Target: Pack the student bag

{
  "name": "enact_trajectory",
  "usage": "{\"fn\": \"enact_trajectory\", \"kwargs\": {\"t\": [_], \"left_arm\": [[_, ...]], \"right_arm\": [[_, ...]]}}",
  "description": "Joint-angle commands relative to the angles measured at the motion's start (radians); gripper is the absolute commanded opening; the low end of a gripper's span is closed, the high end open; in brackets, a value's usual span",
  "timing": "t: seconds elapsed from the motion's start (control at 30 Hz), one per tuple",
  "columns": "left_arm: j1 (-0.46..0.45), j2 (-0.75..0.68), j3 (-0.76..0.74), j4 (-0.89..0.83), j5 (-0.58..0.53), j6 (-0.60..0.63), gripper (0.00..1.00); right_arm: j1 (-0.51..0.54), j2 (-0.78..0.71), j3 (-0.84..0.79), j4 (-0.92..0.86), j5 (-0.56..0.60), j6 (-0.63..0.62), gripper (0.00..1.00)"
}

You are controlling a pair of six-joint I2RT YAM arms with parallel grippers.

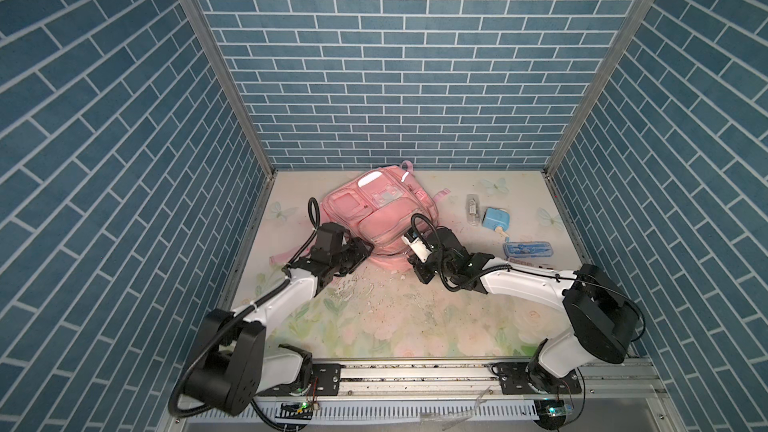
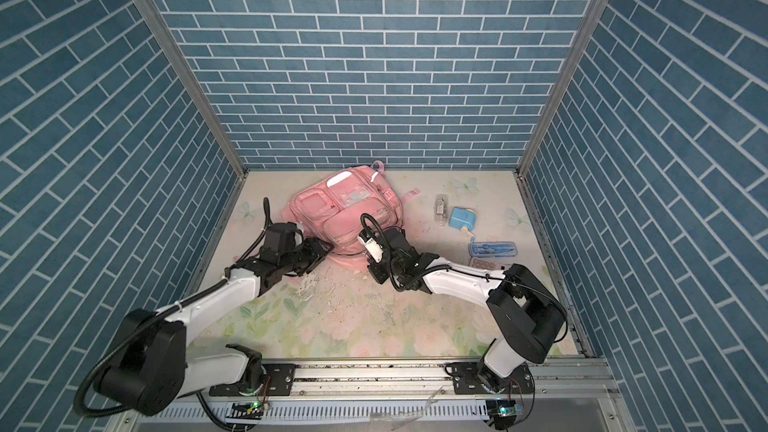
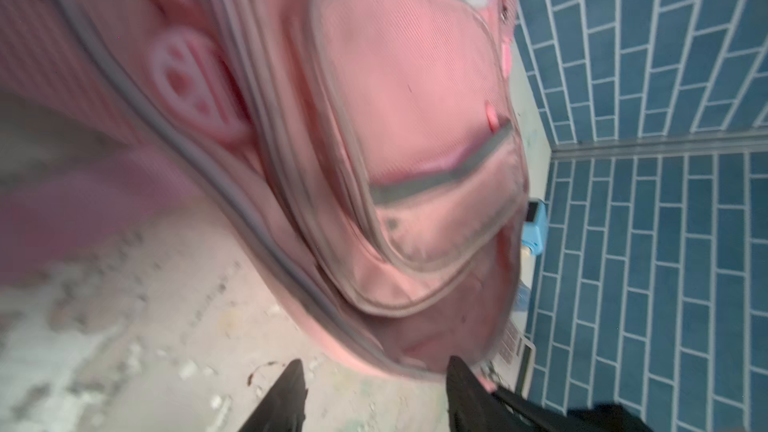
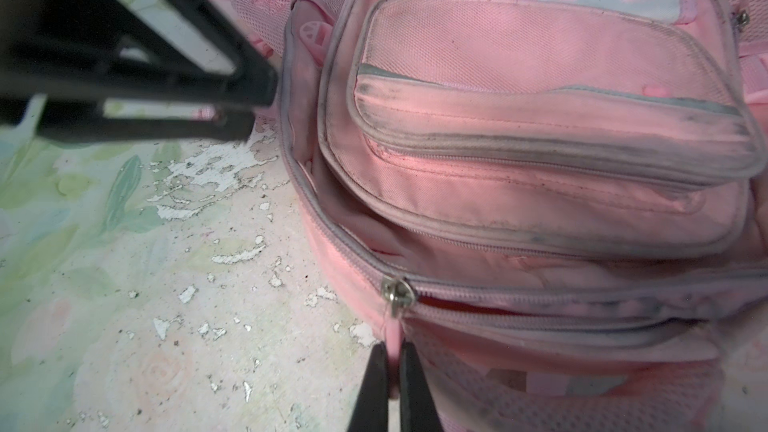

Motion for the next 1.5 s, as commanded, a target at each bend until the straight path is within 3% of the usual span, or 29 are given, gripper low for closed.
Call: {"fn": "enact_trajectory", "kwargs": {"t": [0.0, 0.2, 0.53, 0.63, 0.83, 0.97, 1.13, 1.47], "left_arm": [[-0.108, -0.061, -0.075, 0.121, -0.145, -0.271, 0.59], [-0.241, -0.052, -0.104, 0.175, -0.34, -0.457, 0.66], [-0.304, 0.127, -0.092, 0.33, -0.412, -0.609, 0.64], [-0.304, 0.16, -0.091, 0.343, -0.403, -0.6, 0.55], [-0.276, 0.157, -0.121, 0.332, -0.394, -0.568, 0.16], [-0.241, 0.15, -0.125, 0.331, -0.353, -0.527, 0.0], [-0.198, 0.143, -0.113, 0.3, -0.261, -0.43, 0.0], [-0.088, 0.032, -0.102, 0.083, -0.103, -0.17, 0.0]], "right_arm": [[0.011, -0.018, 0.001, 0.021, -0.021, -0.001, 0.0], [0.024, -0.02, -0.006, 0.021, -0.013, -0.013, 0.0], [0.074, -0.014, -0.017, 0.022, 0.041, -0.048, 0.0], [0.079, -0.024, -0.029, 0.024, 0.065, -0.043, 0.0], [0.092, -0.039, -0.052, 0.039, 0.096, -0.042, 0.0], [0.106, -0.038, -0.056, 0.028, 0.13, -0.033, 0.0], [0.095, -0.076, -0.091, 0.049, 0.218, 0.022, 0.0], [-0.094, -0.105, -0.132, 0.03, 0.159, 0.127, 0.0]]}}
